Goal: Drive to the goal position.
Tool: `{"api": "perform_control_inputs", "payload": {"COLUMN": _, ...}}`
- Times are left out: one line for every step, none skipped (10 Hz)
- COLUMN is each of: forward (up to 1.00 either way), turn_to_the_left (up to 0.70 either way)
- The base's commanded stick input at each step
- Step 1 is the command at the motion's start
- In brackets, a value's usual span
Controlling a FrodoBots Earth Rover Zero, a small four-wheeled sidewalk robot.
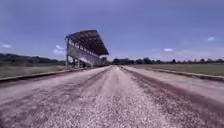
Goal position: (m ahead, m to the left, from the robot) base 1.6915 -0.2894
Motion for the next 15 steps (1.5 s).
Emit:
{"api": "perform_control_inputs", "payload": {"forward": 1.0, "turn_to_the_left": 0.0}}
{"api": "perform_control_inputs", "payload": {"forward": 1.0, "turn_to_the_left": 0.0}}
{"api": "perform_control_inputs", "payload": {"forward": 1.0, "turn_to_the_left": 0.0}}
{"api": "perform_control_inputs", "payload": {"forward": 1.0, "turn_to_the_left": 0.0}}
{"api": "perform_control_inputs", "payload": {"forward": 1.0, "turn_to_the_left": 0.0}}
{"api": "perform_control_inputs", "payload": {"forward": 1.0, "turn_to_the_left": 0.0}}
{"api": "perform_control_inputs", "payload": {"forward": 1.0, "turn_to_the_left": 0.0}}
{"api": "perform_control_inputs", "payload": {"forward": 1.0, "turn_to_the_left": 0.0}}
{"api": "perform_control_inputs", "payload": {"forward": 1.0, "turn_to_the_left": 0.0}}
{"api": "perform_control_inputs", "payload": {"forward": 1.0, "turn_to_the_left": 0.0}}
{"api": "perform_control_inputs", "payload": {"forward": 1.0, "turn_to_the_left": 0.0}}
{"api": "perform_control_inputs", "payload": {"forward": 1.0, "turn_to_the_left": 0.0}}
{"api": "perform_control_inputs", "payload": {"forward": 1.0, "turn_to_the_left": 0.0}}
{"api": "perform_control_inputs", "payload": {"forward": 1.0, "turn_to_the_left": 0.0}}
{"api": "perform_control_inputs", "payload": {"forward": 1.0, "turn_to_the_left": 0.0}}
